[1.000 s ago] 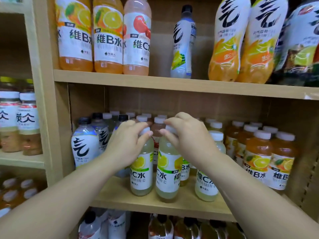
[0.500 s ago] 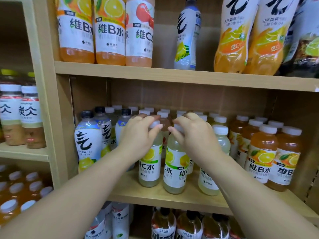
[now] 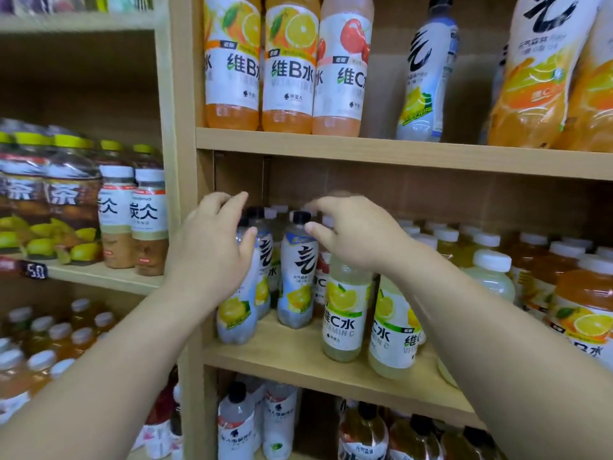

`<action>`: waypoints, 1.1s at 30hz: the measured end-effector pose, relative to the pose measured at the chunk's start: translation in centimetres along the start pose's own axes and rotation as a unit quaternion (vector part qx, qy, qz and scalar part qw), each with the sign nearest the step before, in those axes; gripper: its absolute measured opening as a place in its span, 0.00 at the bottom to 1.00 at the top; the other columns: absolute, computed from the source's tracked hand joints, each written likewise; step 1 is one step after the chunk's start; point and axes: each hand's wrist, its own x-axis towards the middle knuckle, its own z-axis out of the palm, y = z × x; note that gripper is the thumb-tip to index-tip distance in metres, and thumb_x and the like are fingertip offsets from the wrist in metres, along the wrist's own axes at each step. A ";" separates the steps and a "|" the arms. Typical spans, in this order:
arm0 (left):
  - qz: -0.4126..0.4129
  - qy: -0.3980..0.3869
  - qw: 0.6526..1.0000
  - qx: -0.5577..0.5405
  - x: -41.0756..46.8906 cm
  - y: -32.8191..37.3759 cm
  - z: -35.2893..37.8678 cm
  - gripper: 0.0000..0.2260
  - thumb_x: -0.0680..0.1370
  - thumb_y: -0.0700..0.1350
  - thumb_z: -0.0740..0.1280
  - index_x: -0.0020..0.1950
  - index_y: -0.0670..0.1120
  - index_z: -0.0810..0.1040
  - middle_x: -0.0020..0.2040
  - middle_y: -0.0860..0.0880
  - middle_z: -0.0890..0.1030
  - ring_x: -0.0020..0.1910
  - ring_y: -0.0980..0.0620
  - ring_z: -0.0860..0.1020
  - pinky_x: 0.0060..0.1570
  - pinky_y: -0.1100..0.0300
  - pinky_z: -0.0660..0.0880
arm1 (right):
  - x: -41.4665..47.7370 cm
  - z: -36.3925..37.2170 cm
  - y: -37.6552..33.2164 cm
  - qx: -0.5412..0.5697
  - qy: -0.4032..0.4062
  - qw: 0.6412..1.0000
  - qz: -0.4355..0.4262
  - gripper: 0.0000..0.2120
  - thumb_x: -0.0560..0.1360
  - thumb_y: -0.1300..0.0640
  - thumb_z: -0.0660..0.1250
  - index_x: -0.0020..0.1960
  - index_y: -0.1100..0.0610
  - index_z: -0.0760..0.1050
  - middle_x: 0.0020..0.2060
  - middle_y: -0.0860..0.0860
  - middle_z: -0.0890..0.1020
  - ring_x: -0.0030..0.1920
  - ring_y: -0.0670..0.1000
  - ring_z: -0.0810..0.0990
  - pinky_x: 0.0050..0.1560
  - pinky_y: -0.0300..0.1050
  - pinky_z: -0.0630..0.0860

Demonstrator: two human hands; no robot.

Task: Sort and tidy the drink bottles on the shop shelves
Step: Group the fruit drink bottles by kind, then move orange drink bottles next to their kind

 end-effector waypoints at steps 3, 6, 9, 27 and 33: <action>-0.032 -0.094 0.994 0.042 0.2 0.1 0.2 0.26 0.83 0.52 0.61 0.80 0.47 0.62 0.71 0.43 0.70 0.62 0.37 0.76 0.54 0.46 0.75 | 3.5 0.8 -0.2 -0.001 -0.096 0.995 0.039 0.26 0.84 0.43 0.60 0.80 0.46 0.62 0.76 0.54 0.70 0.74 0.59 0.70 0.70 0.52 0.70; -0.043 -0.117 0.990 0.059 0.7 0.0 0.4 0.21 0.84 0.52 0.59 0.76 0.47 0.66 0.62 0.44 0.73 0.54 0.37 0.78 0.45 0.48 0.76 | 5.4 2.0 -0.1 0.000 -0.161 0.985 0.059 0.26 0.84 0.43 0.60 0.79 0.48 0.62 0.76 0.54 0.70 0.68 0.58 0.74 0.62 0.49 0.73; -0.060 -0.119 0.991 0.013 1.2 -0.2 0.0 0.14 0.83 0.52 0.61 0.68 0.50 0.70 0.59 0.46 0.75 0.51 0.39 0.79 0.45 0.48 0.77 | 5.9 2.2 -0.2 0.000 -0.156 0.986 0.052 0.22 0.81 0.44 0.64 0.73 0.50 0.71 0.67 0.53 0.77 0.58 0.57 0.78 0.51 0.46 0.73; 0.014 0.089 0.986 -0.141 1.3 3.1 -8.5 0.15 0.80 0.45 0.69 0.67 0.47 0.79 0.52 0.55 0.78 0.51 0.58 0.74 0.50 0.57 0.70 | -2.6 -7.3 -3.0 0.055 0.104 0.992 -0.049 0.16 0.82 0.49 0.65 0.69 0.50 0.76 0.60 0.48 0.82 0.60 0.52 0.78 0.59 0.52 0.75; 0.038 0.143 0.950 -0.276 4.5 6.3 -13.1 0.14 0.76 0.67 0.66 0.59 0.65 0.80 0.40 0.50 0.83 0.40 0.48 0.82 0.42 0.46 0.81 | -6.0 -15.5 -1.9 0.098 0.195 0.975 -0.040 0.13 0.80 0.48 0.67 0.63 0.45 0.80 0.53 0.42 0.83 0.52 0.41 0.79 0.52 0.40 0.75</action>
